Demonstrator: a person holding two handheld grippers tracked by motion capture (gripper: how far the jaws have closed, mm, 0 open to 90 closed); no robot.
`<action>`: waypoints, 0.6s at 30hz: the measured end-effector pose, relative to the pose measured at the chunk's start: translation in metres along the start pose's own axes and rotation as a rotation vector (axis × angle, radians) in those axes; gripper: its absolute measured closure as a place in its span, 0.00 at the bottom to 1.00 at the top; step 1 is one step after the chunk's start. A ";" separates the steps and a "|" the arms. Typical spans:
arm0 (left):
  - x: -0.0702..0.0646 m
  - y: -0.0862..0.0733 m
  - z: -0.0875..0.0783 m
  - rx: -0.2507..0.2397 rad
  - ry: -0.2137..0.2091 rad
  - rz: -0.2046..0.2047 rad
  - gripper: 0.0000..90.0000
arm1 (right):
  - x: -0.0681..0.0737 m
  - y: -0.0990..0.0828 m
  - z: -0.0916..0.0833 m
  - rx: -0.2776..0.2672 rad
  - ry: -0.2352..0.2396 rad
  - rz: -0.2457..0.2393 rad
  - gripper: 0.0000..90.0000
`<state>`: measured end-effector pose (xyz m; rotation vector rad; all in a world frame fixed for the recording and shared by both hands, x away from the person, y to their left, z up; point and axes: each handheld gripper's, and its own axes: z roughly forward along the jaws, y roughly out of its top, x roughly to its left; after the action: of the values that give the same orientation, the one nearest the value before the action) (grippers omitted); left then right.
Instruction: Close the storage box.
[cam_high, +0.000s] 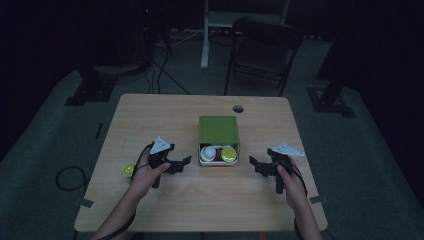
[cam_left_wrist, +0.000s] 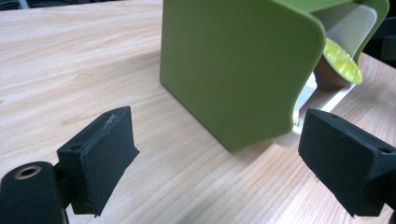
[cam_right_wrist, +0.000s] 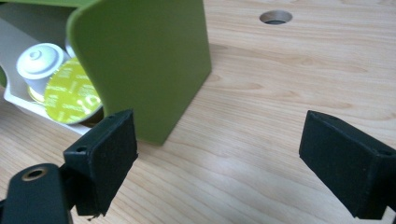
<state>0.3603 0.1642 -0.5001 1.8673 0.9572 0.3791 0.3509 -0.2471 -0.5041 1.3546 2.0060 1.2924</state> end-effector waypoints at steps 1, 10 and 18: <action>0.000 -0.001 -0.001 0.004 0.004 -0.004 0.12 | -0.001 -0.001 -0.001 -0.004 -0.005 0.014 0.12; 0.000 -0.013 -0.005 0.030 0.031 -0.033 0.12 | -0.012 -0.013 -0.007 0.024 -0.064 0.016 0.12; -0.001 -0.022 -0.010 0.050 0.065 -0.047 0.12 | -0.019 -0.025 -0.010 0.049 -0.116 0.033 0.12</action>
<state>0.3433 0.1745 -0.5142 1.8833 1.0611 0.3923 0.3393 -0.2717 -0.5238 1.4561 1.9567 1.1571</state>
